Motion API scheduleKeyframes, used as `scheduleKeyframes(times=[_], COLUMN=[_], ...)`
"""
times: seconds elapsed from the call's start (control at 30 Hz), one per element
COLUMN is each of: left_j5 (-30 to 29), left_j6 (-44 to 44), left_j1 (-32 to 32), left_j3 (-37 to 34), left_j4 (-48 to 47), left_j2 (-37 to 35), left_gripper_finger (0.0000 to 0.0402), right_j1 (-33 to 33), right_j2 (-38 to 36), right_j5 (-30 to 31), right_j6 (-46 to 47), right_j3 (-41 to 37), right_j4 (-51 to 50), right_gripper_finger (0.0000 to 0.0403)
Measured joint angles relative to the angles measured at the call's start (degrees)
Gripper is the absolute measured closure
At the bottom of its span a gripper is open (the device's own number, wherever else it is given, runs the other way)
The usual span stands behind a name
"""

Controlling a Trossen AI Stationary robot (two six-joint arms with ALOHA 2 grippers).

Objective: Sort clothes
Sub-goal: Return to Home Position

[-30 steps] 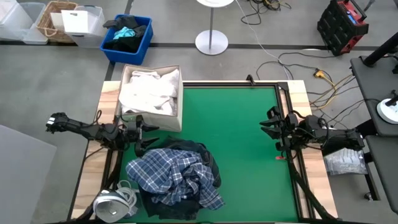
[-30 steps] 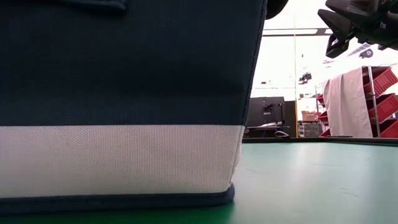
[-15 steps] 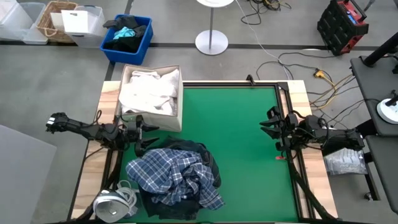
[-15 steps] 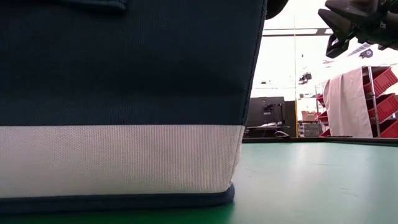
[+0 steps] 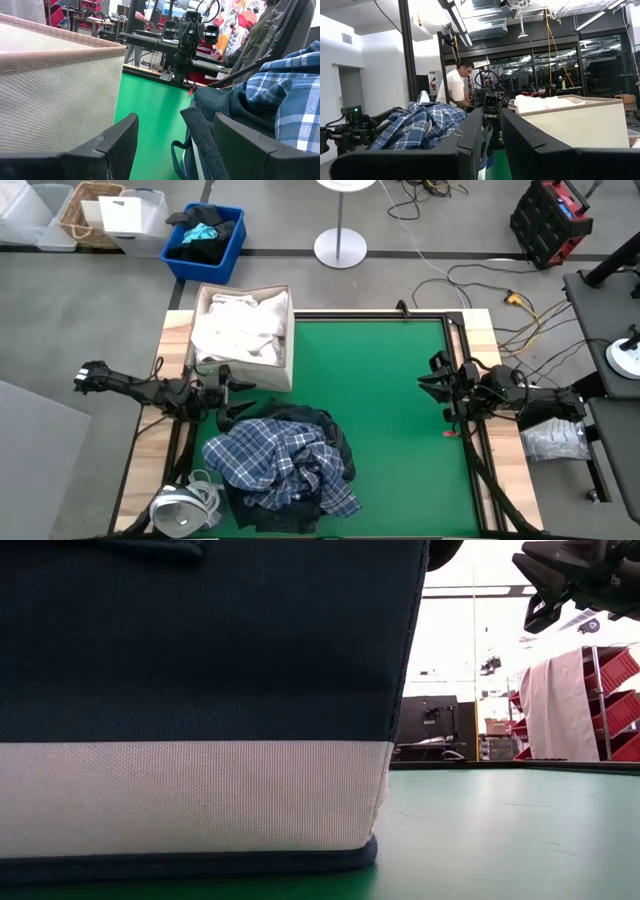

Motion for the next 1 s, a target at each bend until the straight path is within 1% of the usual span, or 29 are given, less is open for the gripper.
scheduleKeyframes(times=[0.63, 0.77, 1.0], left_j5=[0.00, 0.00, 0.01], left_j6=[-0.02, -0.02, -0.02], left_j1=[0.00, -0.01, 0.00], left_j3=[0.00, 0.00, 0.00], left_j4=[-0.02, -0.02, -0.01], left_j2=[0.00, 0.01, 0.00], left_gripper_finger=[0.0167, 0.0167, 0.0167], right_j1=[0.00, 0.01, 0.01], right_j2=[0.00, 0.00, 0.00], right_j5=[0.00, -0.01, -0.01], right_j6=[-0.01, -0.01, -0.01], right_j3=[0.00, 0.00, 0.00], right_j4=[-0.01, 0.00, 0.00], right_gripper_finger=[0.0305, 0.0306, 0.0326])
